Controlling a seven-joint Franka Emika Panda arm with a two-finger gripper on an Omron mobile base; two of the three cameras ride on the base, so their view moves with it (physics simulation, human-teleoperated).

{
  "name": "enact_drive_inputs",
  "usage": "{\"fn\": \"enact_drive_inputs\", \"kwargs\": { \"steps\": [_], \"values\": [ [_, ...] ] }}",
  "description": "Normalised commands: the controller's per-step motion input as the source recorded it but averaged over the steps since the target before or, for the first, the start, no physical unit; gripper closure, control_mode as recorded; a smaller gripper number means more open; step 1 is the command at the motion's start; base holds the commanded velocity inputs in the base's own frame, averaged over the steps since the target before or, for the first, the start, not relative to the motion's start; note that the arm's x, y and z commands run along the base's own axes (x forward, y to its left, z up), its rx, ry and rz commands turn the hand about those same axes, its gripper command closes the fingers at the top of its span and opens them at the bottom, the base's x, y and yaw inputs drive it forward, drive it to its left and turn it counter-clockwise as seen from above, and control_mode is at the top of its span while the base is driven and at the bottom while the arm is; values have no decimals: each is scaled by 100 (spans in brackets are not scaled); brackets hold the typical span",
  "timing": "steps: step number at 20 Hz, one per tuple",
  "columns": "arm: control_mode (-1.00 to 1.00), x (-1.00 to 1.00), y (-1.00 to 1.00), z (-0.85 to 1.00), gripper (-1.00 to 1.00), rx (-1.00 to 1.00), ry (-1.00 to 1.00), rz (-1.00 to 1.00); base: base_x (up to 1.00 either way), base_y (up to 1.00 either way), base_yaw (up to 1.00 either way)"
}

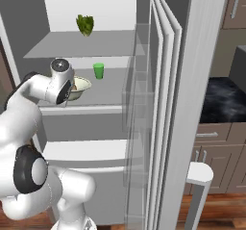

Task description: Pick the chicken drumstick and lemon wedge from their plates and place them in the bowl. Then put the bowl in the fridge.

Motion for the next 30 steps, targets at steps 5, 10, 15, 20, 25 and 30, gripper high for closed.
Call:
{"fn": "enact_drive_inputs", "kwargs": {
  "steps": [5, 10, 15, 20, 25, 30],
  "values": [
    [-100, 23, 2, -20, 100, -6, -6, 0, 0, 0, 0],
    [-100, 20, 6, -23, 100, -1, -7, 0, 0, 0, 0],
    [-100, 22, 7, -28, 100, 0, -3, 0, 0, 0, 0],
    [-100, 25, 4, -20, 100, 0, -1, 1, 0, 0, 0],
    [-100, 30, 3, -10, 100, 0, 0, 4, 0, 0, 0],
    [-100, 33, 9, -13, 100, 0, 0, 3, 0, 0, 0]
  ]
}}
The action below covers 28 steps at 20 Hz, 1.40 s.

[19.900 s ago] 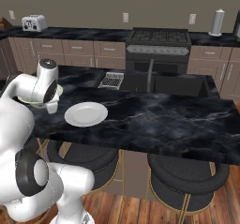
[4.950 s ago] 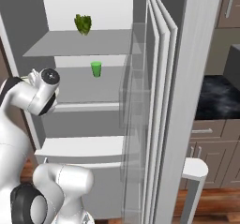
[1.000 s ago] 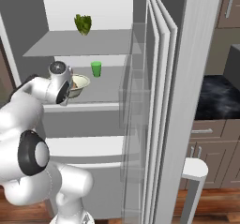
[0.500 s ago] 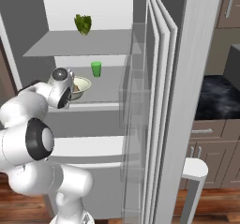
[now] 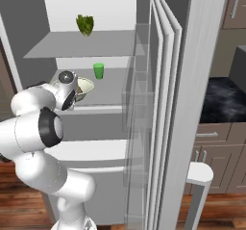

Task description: Pick the chicken drumstick and lemon wedge from their plates and place them in the bowl. Then put the bowl in the fridge.

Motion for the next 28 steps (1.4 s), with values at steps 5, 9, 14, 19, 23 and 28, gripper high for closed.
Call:
{"fn": "enact_drive_inputs", "kwargs": {
  "steps": [5, 9, 14, 19, 23, 28],
  "values": [
    [-100, 30, 11, -18, 100, 0, 0, 1, 0, 0, 0],
    [-100, 21, 7, -16, 100, 0, 0, 1, 0, 0, 0],
    [-100, 29, 8, -6, 100, 0, 0, 2, 0, 0, 0],
    [-100, 28, 8, -8, 100, 0, 0, 4, 0, 0, 0],
    [-100, 28, 2, -5, 100, 0, 1, 6, 0, 0, 0],
    [-100, 16, 0, -2, -100, 0, 2, 7, 0, 0, 0]
  ]
}}
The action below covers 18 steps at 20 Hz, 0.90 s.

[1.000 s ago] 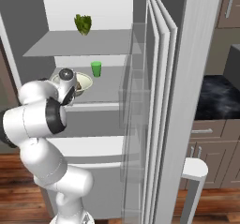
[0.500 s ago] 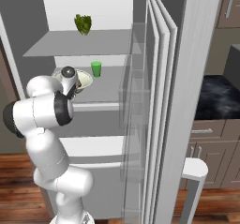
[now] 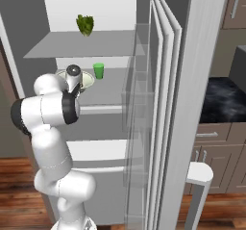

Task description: Pick the chicken drumstick and lemon wedge from their plates and place them in the bowl. Then put the bowl in the fridge.

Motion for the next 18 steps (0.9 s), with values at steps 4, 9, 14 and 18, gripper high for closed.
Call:
{"fn": "enact_drive_inputs", "kwargs": {
  "steps": [4, 9, 14, 18],
  "values": [
    [-100, 1, 0, 4, -100, 0, 0, 6, 0, 0, 0],
    [-100, -19, 0, 11, -100, 0, -2, 7, 0, 0, 0],
    [-100, -25, -5, 17, -100, 0, -6, 5, 0, 0, 0],
    [-100, -42, -15, 14, -100, 4, -3, 2, 0, 0, 0]
  ]
}}
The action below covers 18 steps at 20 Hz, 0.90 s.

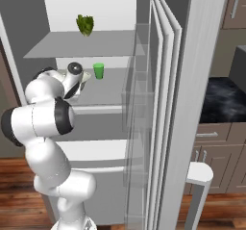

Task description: Pick the chicken drumstick and lemon wedge from their plates and place them in the bowl. Then put the bowl in the fridge.

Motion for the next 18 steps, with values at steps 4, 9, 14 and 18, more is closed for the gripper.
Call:
{"fn": "enact_drive_inputs", "kwargs": {
  "steps": [4, 9, 14, 18],
  "values": [
    [-100, -41, -17, 20, -100, 9, 0, 0, 0, 0, 0],
    [-100, -47, -14, 36, -100, 7, 0, 3, 0, 0, 0],
    [-100, -60, -3, 40, -100, 0, 0, 10, 0, 0, 0],
    [-100, -64, 0, 36, -100, 0, 0, 7, 0, 0, 0]
  ]
}}
